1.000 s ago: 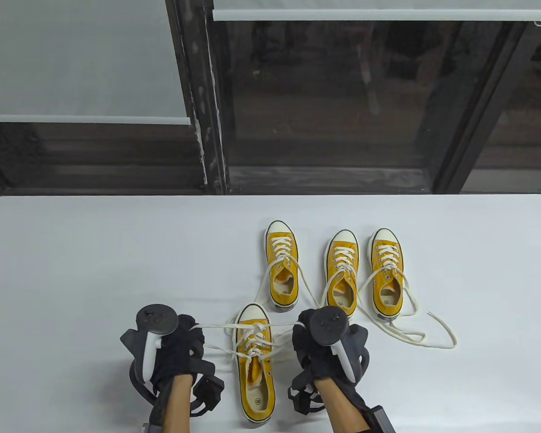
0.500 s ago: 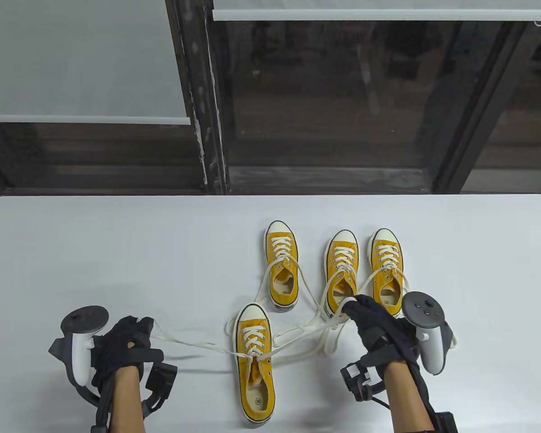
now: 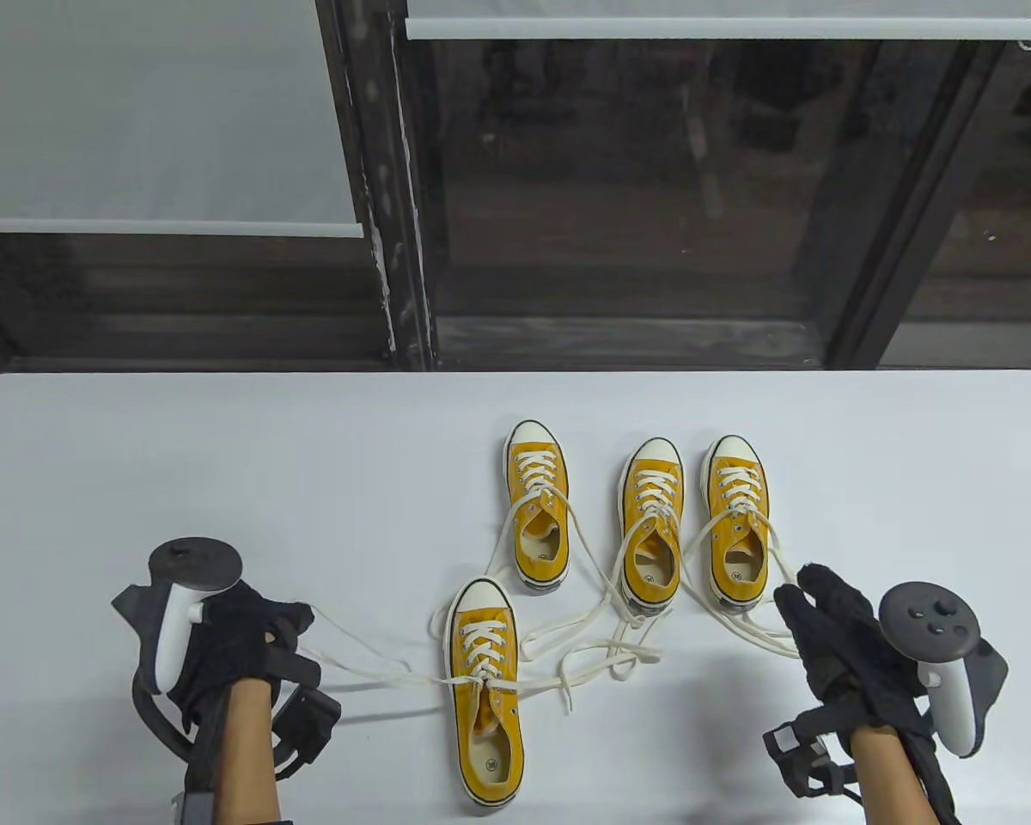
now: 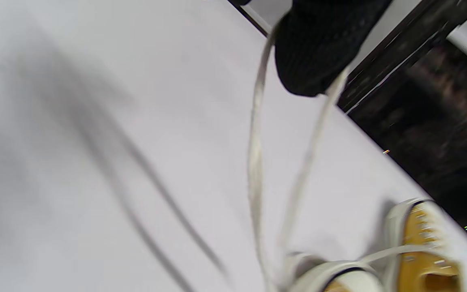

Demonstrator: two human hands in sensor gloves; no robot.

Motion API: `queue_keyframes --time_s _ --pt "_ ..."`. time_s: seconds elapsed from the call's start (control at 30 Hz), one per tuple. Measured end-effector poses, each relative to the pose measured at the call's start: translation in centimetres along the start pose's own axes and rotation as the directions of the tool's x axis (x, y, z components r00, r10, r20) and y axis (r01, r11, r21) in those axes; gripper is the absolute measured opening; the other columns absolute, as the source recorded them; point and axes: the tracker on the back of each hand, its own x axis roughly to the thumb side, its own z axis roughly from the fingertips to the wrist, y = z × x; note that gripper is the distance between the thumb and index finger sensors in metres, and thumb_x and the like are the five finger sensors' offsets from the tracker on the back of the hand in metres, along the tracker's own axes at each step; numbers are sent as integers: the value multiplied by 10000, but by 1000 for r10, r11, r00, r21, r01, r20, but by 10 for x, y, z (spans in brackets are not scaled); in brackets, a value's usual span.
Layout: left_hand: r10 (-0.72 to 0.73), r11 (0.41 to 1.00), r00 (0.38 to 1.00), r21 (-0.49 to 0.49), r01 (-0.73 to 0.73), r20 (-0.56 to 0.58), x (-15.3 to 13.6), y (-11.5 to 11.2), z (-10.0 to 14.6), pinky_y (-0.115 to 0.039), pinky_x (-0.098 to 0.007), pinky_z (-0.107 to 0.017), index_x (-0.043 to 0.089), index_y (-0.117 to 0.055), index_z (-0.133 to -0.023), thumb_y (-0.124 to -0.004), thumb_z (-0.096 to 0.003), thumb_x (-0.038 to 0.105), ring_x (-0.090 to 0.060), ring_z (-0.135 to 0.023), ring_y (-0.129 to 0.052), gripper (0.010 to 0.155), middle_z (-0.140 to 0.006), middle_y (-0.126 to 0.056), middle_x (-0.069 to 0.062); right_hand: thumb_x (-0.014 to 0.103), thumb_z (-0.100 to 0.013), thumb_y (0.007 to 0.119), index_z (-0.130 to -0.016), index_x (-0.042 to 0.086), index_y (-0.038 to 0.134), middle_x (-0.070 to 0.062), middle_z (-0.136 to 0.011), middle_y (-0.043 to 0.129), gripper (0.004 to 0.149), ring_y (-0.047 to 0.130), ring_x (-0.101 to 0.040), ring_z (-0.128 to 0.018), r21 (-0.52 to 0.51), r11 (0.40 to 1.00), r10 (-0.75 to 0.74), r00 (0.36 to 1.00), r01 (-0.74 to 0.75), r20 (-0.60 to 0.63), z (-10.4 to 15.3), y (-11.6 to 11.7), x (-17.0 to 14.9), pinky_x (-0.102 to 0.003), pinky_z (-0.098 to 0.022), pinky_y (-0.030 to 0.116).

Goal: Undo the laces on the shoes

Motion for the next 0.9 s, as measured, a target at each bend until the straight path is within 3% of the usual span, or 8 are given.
queue_keyframes --time_s 0.1,0.23,0.3,0.4,0.53,0.63,0.8,0.9 --pt "-52 994 999 -96 53 11 4 -7 -4 -202 -733 -789 114 -215 -1205 -906 -504 478 -498 -1131 -30 1050 -1258 -186 -204 505 -658 607 -1179 153 435 -264 -1165 342 651 341 -541 -1055 14 999 33 999 -34 38 0 4 1 -716 -705 344" --pt "-177 974 984 -139 177 17 9 -20 -10 -189 -746 -789 124 -232 -1214 -928 -479 478 -497 -1146 -50 1072 -1273 -216 -195 506 -659 602 -1183 173 427 -251 -1173 327 645 315 -531 -1064 61 993 93 993 -97 74 -3 11 6 -712 -713 326" --pt "-219 948 973 -220 231 75 13 -31 -12 -191 -749 -786 115 -234 -1210 -927 -482 497 -500 -1146 -61 1076 -1270 -237 -201 503 -660 604 -1184 174 428 -249 -1174 325 643 305 -530 -1067 75 990 113 989 -121 97 -4 14 9 -713 -714 317" --pt "-215 935 953 -236 263 214 22 -51 -8 -226 -746 -787 119 -265 -1209 -898 -516 499 -473 -1170 -201 1013 -1264 -317 -185 504 -660 604 -1185 187 429 -239 -1180 320 638 293 -524 -1072 78 982 159 979 -170 131 -6 19 12 -711 -719 306" --pt "-265 890 896 -268 370 357 40 -91 6 -401 -699 -794 107 -382 -1191 -854 -525 547 -384 -1082 -623 926 -1172 -593 -143 504 -659 606 -1190 209 415 -221 -1191 299 636 260 -514 -1082 51 963 254 955 -265 155 -11 29 12 -710 -725 279" --pt "-344 820 861 -326 470 374 48 -125 12 -516 -655 -776 93 -420 -1180 -836 -528 572 -321 -950 -810 910 -1062 -758 -114 511 -657 604 -1192 238 406 -194 -1203 296 633 246 -502 -1092 -8 925 375 913 -379 162 -17 38 9 -708 -729 270" --pt "-529 692 779 -362 625 335 57 -187 10 -434 -698 -780 23 -297 -1179 -755 -547 622 -378 -973 -755 984 -1084 -696 -163 521 -659 594 -1201 265 363 -172 -1216 252 643 190 -485 -1104 31 893 441 885 -450 149 -27 57 -2 -701 -740 231" --pt "-624 657 728 -314 685 282 60 -207 4 -496 -672 -771 14 -356 -1161 -739 -566 598 -300 -868 -846 917 -965 -787 -86 524 -659 594 -1204 267 357 -173 -1217 250 647 193 -488 -1103 42 881 460 874 -471 155 -29 63 -8 -701 -740 236"
